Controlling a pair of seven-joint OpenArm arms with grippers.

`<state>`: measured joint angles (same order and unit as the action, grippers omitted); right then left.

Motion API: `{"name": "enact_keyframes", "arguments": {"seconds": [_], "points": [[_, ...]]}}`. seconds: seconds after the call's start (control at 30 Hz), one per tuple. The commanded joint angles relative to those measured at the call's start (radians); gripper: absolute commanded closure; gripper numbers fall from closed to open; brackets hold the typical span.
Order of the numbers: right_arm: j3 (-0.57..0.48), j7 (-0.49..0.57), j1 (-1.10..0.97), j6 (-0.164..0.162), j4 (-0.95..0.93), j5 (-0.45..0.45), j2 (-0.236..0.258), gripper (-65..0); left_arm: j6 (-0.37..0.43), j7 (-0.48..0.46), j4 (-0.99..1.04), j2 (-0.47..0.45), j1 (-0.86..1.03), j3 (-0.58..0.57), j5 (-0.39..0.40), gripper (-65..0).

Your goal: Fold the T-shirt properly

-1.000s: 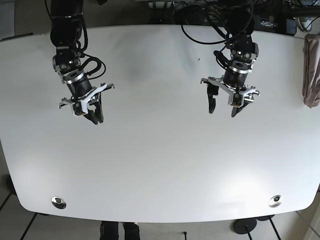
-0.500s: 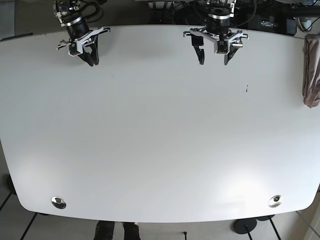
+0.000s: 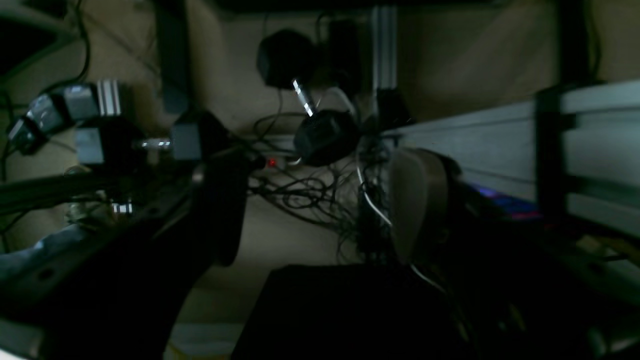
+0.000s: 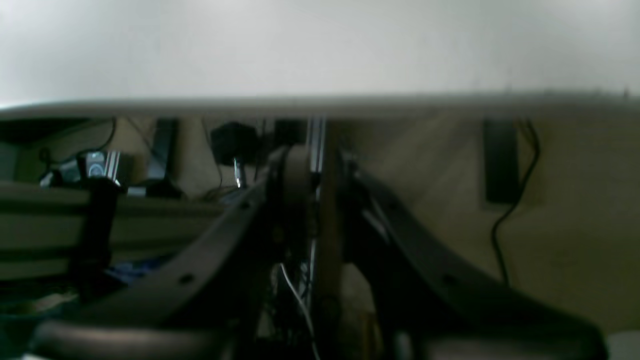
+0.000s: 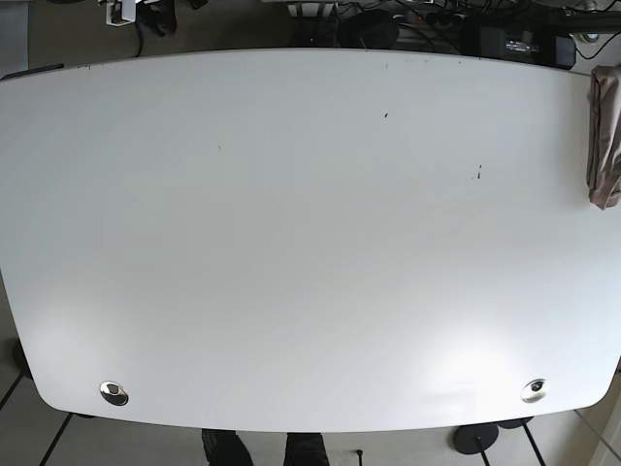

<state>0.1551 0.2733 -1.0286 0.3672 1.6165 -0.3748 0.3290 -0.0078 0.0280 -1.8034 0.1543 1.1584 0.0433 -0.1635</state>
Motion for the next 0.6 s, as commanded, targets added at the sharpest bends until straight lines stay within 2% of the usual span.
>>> {"name": "enact_keyframes", "arguments": {"seconds": [0.03,0.17,0.23,0.33,0.6], "points": [[0.008,0.028,-0.020,0.008,0.040,-0.016,0.009,-7.9,-0.002,-0.021,-0.059,0.003,0.016,-0.009,0.006,-40.1],[0.008,0.027,0.024,0.008,0.120,-0.016,0.009,-7.9,-0.002,-0.021,-0.210,0.003,0.012,-0.010,0.006,-40.1],[0.004,0.024,0.057,0.008,0.140,-0.016,0.009,-7.9,-0.002,-0.032,-0.218,0.003,-0.004,-0.018,0.006,-40.1],[0.004,0.024,0.090,0.006,0.144,-0.016,0.008,-7.9,-0.002,-0.099,-0.212,0.003,-0.031,-0.018,0.006,-40.1],[0.004,0.022,0.201,0.006,0.138,-0.016,0.008,-7.9,-0.002,-0.083,-0.212,0.003,-0.226,0.010,0.005,-40.7]]}}
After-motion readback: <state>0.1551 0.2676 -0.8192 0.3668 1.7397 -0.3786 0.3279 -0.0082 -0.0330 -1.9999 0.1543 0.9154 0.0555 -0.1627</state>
